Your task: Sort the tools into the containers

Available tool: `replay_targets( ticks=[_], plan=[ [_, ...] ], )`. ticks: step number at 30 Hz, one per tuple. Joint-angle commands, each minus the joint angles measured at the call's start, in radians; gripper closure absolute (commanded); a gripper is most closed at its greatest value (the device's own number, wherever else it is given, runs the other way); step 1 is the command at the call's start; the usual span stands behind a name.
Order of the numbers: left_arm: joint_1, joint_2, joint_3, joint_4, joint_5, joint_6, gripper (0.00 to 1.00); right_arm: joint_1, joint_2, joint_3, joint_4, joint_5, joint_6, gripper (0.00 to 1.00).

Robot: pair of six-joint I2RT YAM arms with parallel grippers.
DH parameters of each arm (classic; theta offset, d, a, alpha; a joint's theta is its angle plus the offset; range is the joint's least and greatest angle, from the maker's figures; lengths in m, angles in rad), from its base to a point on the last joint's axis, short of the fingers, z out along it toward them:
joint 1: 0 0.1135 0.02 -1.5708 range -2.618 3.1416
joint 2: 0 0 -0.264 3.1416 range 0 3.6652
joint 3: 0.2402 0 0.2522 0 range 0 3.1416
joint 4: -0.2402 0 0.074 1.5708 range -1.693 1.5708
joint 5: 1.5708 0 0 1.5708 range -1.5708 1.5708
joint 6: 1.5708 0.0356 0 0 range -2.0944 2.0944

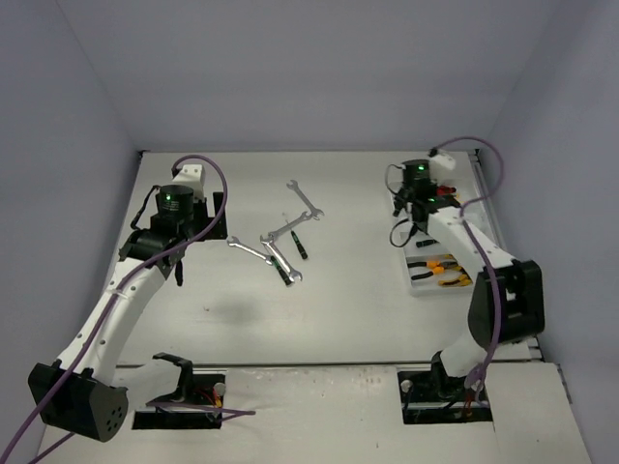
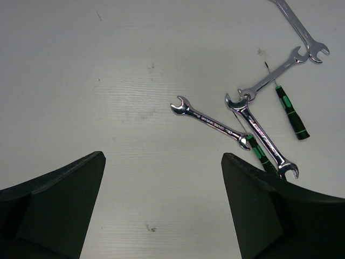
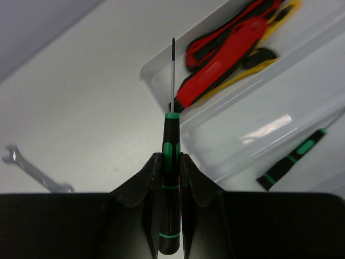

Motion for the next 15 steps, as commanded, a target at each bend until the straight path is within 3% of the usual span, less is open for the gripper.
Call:
replay_targets(
  ticks=[1, 8, 13, 15],
  plan=[
    [0.003, -0.017, 0.016, 0.03, 0.004, 0.005, 0.13, -0.184, -0.158, -0.125, 0.011, 0.047, 0.169, 1.0],
    [0.0, -0.013, 0.017, 0.03, 0.009, 0.005, 0.13, -0.405, -0.158, -0.23, 0.011, -0.067, 0.271, 1.0],
    [0.0, -0.014, 0.016, 0.03, 0.004, 0.005, 0.13, -0.447, -0.097, -0.24, 0.011, -0.089, 0.311, 1.0],
    [0.0, -0.013, 0.016, 0.03, 0.005, 0.005, 0.13, -0.45, -0.089, -0.244, 0.014, -0.069, 0.323, 0.94]
  ],
)
